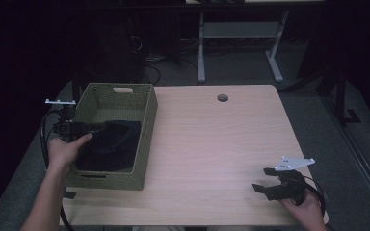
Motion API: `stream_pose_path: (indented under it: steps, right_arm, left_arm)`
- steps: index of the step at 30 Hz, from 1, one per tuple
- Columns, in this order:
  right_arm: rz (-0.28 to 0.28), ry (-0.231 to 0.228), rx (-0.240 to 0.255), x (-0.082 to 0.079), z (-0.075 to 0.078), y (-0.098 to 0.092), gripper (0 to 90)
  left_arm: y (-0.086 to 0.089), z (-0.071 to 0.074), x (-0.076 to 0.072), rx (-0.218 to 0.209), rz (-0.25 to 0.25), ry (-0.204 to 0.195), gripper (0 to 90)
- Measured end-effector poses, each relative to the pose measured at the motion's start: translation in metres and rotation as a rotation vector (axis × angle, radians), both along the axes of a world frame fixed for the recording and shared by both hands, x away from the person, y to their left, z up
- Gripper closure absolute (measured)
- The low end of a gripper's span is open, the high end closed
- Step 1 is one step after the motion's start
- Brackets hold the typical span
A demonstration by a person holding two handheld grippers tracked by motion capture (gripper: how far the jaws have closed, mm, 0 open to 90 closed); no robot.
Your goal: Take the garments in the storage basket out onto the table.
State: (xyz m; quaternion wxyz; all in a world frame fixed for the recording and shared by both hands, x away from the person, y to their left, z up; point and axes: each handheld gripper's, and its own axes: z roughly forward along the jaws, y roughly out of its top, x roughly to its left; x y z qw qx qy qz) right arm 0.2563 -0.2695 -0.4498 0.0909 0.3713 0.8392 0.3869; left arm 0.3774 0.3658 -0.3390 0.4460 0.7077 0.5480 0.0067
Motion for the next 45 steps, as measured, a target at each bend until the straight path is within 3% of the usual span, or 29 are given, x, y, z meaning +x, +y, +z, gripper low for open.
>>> stream_pose_path:
  steps: [14,22,39,45]
  right_arm:
    - [-0.005,-0.002,0.004,0.000,0.001,-0.001,22.0]
    - [-0.005,-0.004,0.007,0.000,0.001,-0.002,21.9]
    - [-0.011,-0.010,0.008,0.000,0.002,-0.004,21.9]
    - [-0.013,-0.011,0.009,0.000,0.003,-0.004,21.9]
  left_arm:
    - [-0.001,0.014,-0.003,-0.017,-0.012,-0.036,87.4]
    - [0.002,0.021,-0.006,-0.053,-0.006,-0.057,87.4]
    - [0.008,0.056,-0.016,-0.133,-0.001,-0.146,87.5]
    - [0.009,0.077,-0.023,-0.151,-0.007,-0.192,87.6]
